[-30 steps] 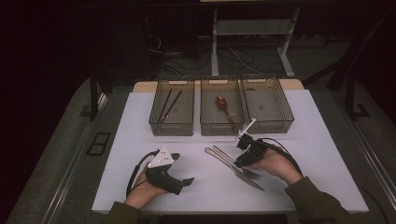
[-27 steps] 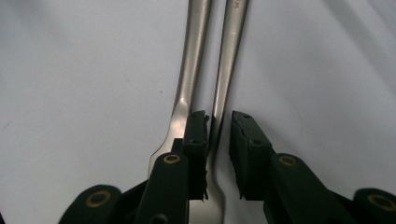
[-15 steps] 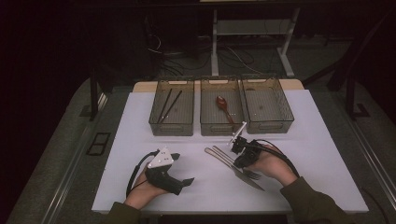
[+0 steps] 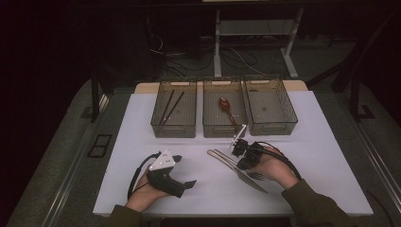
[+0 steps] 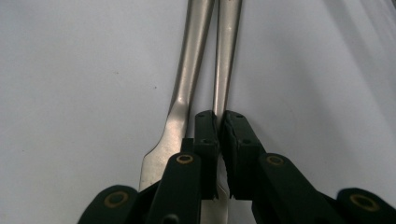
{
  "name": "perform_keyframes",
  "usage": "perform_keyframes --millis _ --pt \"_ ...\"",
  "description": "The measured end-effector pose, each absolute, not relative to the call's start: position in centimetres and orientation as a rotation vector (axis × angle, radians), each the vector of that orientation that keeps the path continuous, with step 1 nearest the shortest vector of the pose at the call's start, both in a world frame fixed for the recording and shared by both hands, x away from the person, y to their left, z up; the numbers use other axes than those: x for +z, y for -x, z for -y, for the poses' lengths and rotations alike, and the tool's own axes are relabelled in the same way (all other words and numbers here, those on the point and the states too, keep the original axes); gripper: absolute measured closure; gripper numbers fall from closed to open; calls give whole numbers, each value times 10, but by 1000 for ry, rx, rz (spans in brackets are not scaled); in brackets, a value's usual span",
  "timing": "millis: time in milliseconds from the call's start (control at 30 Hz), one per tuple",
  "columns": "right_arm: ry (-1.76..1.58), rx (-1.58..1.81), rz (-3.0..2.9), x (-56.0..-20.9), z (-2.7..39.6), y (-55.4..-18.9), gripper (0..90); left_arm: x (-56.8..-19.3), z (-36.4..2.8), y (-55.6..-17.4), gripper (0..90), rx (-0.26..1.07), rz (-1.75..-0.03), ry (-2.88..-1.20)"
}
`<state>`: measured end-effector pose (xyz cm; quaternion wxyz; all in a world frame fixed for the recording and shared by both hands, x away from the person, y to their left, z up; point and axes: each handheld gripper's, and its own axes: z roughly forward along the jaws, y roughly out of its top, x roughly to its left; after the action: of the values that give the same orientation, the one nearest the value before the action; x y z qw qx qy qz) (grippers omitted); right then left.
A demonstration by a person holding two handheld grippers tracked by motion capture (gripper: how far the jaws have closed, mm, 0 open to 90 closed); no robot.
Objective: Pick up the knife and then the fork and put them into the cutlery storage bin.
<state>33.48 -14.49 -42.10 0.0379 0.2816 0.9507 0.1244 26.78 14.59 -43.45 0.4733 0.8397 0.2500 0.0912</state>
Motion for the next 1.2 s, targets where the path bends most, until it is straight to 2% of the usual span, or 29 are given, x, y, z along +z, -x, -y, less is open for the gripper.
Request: perform_keyframes --millis 1200 --pt "-989 678 -2848 -405 196 -344 831 -436 -147 -269 0 222 -615 -2049"
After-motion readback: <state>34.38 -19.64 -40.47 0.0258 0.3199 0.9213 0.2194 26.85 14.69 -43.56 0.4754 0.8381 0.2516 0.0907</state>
